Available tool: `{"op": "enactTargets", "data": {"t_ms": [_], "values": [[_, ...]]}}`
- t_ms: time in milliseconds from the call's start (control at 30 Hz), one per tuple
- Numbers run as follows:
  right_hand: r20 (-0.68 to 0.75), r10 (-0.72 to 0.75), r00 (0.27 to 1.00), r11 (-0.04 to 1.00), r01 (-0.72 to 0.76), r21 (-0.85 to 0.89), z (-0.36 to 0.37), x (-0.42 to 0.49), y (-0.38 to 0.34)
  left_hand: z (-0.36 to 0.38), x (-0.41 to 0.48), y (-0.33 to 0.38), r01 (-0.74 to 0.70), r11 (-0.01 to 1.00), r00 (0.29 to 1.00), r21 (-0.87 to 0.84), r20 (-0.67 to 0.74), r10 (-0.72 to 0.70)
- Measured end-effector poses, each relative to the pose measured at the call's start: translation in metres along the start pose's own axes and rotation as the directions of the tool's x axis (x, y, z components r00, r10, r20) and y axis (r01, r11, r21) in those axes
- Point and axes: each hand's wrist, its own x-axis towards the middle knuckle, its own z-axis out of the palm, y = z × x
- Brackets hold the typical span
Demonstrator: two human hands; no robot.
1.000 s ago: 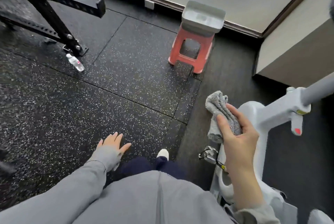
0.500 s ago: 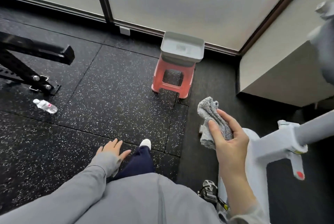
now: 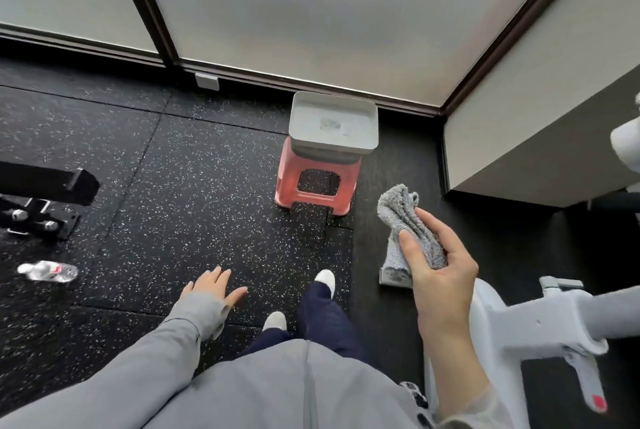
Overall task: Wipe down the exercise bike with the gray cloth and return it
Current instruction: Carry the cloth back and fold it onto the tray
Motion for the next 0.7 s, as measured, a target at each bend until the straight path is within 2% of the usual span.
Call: {"op": "enactTargets", "data": {"t_ms": [300, 500, 700], "values": [[0.031, -0.010, 0.999, 0.999, 0.009, 0.051, 0.021, 0.136, -0.003, -0.073, 0.073, 0.055, 0.068, 0.997, 0.997, -0.042, -0.022, -0.069], [0.074, -0.015, 0.997, 0.996, 0.009, 0.084, 0.025, 0.228, -0.011, -0.140, 0.113, 0.112, 0.029, 0.999, 0.996, -0.013, -0.082, -0.030], [0.109, -0.018, 0.994, 0.996, 0.008, 0.089, 0.037, 0.289, -0.012, -0.191, 0.143, 0.148, 0.046, 0.999, 0.991, -0.029, -0.125, -0.050]]}}
